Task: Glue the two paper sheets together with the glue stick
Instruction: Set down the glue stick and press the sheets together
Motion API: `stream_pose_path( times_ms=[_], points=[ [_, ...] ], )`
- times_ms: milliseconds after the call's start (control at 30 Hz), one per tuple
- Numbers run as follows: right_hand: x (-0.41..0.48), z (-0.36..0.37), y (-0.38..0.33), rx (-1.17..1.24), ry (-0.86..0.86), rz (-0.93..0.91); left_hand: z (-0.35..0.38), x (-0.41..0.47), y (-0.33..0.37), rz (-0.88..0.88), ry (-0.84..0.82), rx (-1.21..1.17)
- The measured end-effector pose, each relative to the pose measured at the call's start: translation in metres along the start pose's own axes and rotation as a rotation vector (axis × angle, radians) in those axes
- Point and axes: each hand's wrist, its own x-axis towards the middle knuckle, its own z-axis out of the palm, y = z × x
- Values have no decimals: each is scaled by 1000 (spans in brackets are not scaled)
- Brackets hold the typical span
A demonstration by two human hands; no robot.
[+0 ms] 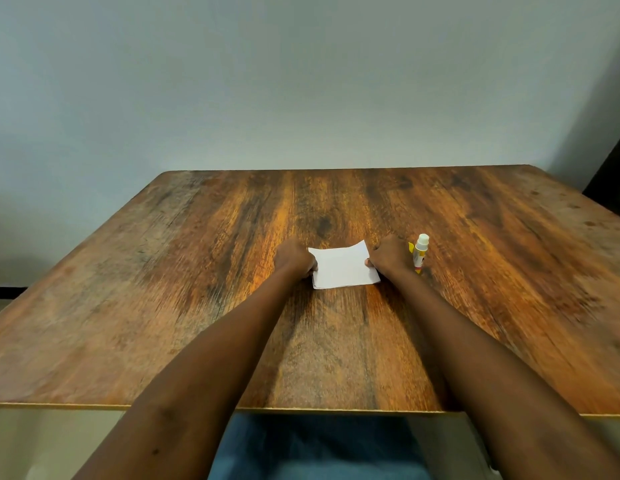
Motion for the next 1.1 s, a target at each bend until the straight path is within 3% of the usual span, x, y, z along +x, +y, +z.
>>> stream_pose_path(
  times_ms=[400, 800, 1100],
  points=[
    [1, 4, 2, 14, 5, 41, 2, 7, -2, -13, -17, 67],
    [2, 10, -3, -128, -122, -67, 9, 11, -1, 129, -110, 419],
    [8, 9, 0, -210, -155, -119, 1, 15, 0, 126, -110, 416]
  ],
)
